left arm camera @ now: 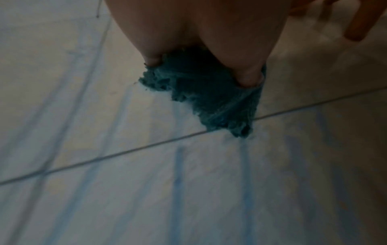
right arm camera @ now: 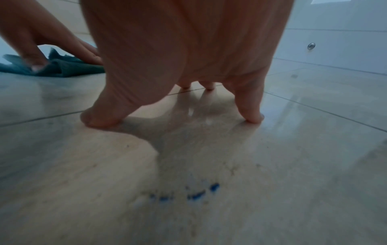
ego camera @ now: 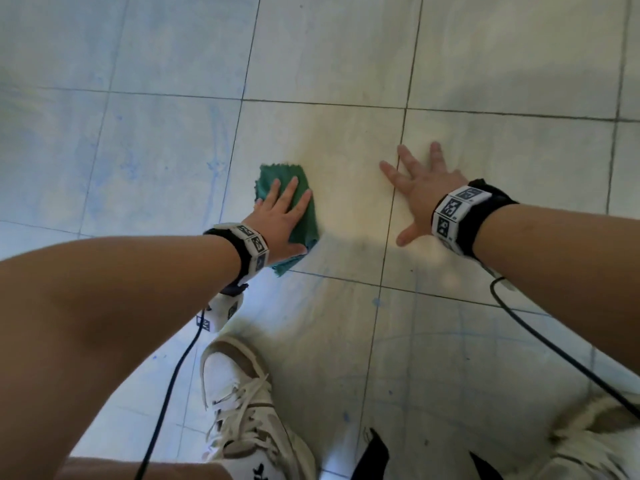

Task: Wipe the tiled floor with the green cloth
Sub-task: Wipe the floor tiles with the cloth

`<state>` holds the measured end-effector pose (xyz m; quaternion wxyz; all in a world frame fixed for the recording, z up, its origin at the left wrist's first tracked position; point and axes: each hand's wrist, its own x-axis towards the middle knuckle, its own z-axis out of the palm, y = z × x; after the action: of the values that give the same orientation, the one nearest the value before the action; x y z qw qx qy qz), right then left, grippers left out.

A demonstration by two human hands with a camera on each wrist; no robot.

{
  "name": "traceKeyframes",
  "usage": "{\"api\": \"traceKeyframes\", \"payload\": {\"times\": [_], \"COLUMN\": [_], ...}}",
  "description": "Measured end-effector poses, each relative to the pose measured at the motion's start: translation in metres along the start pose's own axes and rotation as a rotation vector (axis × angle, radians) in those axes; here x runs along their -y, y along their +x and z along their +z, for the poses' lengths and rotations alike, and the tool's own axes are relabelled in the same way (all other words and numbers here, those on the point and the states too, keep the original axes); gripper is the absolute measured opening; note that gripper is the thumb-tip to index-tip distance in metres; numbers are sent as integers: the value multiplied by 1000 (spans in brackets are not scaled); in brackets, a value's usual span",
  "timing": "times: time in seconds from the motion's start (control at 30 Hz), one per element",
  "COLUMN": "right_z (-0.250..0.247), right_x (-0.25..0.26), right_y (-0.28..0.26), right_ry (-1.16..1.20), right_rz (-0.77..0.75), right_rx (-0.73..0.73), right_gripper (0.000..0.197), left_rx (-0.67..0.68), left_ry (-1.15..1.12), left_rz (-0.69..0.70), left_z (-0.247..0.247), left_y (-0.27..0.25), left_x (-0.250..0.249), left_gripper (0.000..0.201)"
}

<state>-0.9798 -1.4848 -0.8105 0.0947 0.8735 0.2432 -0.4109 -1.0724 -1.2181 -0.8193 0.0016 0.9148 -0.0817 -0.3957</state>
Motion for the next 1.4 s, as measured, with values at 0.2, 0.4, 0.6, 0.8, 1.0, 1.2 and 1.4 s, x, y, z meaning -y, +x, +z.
{"api": "traceKeyframes", "payload": {"times": [0.2,0.4,0.6,0.8,1.0,1.2,1.4], "right_z": [24,41,36,40,43,38,33], "right_x": [-29,-66,-67,-68,-70,-68,-57], "right_y": [-15,-31,-35,-36,-34,-36,-32], "right_ry": [86,148,166,160,163,139,138], "right_rz": [52,129,136,134,117,123,150], "right_rx": [-35,-44,-8,-39,-50,-33,-10], "right_gripper": [137,133,138,139,139,138,141], "left_rx": [-23,-7,1,22,-4,2,-7], "left_ry": [106,127,143,62,59,156,162], "left_rz": [162,258,231,-36,-6,268,296], "left_z": [-16,-21,-29,-38,-36,-10,-8], "left_y": [37,53,53,41,41,36,39], "left_x": [-110,-203,-145,-28,-47,-163,-163], "left_gripper": [107,106,109,111,110,110,107]}}
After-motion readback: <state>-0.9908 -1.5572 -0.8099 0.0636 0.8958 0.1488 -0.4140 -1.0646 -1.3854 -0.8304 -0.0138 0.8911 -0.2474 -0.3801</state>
